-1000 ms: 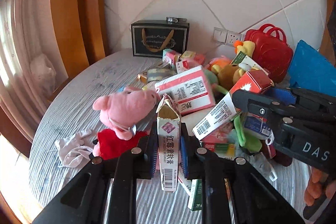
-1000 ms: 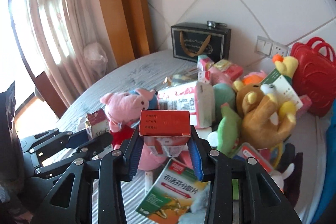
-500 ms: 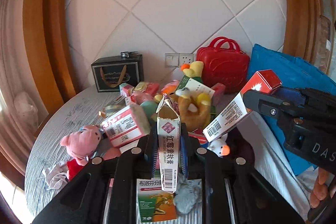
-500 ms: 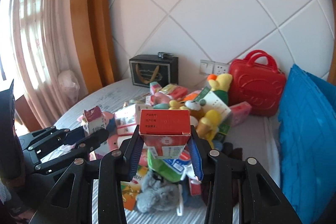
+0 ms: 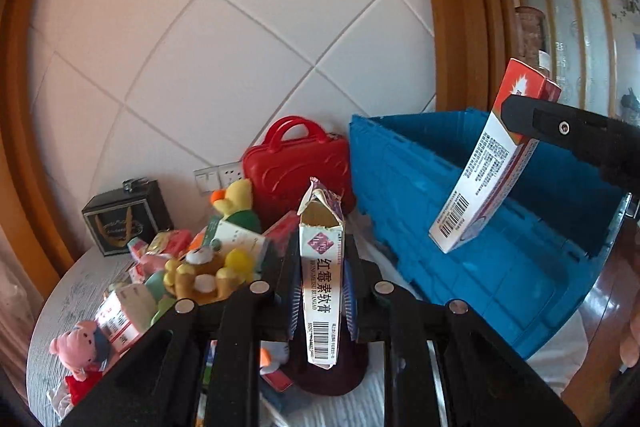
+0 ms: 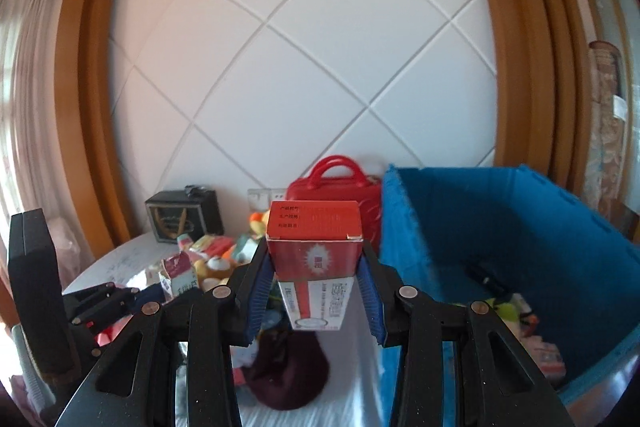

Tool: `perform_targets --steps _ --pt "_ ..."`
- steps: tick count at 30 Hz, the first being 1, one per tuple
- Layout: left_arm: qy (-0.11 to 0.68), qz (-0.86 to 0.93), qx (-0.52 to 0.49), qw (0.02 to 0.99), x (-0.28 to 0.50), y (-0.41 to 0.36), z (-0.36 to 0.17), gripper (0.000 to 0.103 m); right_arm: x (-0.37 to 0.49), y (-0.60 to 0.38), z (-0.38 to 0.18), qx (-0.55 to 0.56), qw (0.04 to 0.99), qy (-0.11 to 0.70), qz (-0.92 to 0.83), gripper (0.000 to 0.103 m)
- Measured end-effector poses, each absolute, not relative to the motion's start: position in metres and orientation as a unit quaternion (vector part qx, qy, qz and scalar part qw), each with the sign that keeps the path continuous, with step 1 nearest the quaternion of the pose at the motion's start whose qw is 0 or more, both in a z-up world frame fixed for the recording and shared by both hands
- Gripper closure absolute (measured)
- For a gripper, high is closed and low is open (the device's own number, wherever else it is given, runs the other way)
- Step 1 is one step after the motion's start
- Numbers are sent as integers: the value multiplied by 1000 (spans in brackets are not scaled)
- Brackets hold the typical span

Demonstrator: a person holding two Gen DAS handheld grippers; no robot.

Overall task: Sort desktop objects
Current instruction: 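Lift both held boxes and carry them over the blue crate, then open both tools to drop the boxes into the blue crate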

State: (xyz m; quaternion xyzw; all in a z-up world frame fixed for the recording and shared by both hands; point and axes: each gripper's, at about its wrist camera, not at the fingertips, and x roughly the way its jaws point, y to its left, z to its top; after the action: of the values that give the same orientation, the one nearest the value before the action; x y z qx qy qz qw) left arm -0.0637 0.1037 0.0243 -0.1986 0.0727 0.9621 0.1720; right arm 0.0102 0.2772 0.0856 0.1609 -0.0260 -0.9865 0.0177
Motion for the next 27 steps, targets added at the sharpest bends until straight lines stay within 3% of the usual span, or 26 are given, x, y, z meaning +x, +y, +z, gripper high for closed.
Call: perform_targets --steps 13,19,27 --pt "79 947 -166 263 -47 296 83 85 43 441 121 121 -126 -6 -985 63" --pt "105 934 -200 278 -51 363 76 85 45 495 101 156 -162 -16 -974 63" --pt "126 920 -242 282 -62 395 55 85 37 542 71 203 -189 -16 -961 63"
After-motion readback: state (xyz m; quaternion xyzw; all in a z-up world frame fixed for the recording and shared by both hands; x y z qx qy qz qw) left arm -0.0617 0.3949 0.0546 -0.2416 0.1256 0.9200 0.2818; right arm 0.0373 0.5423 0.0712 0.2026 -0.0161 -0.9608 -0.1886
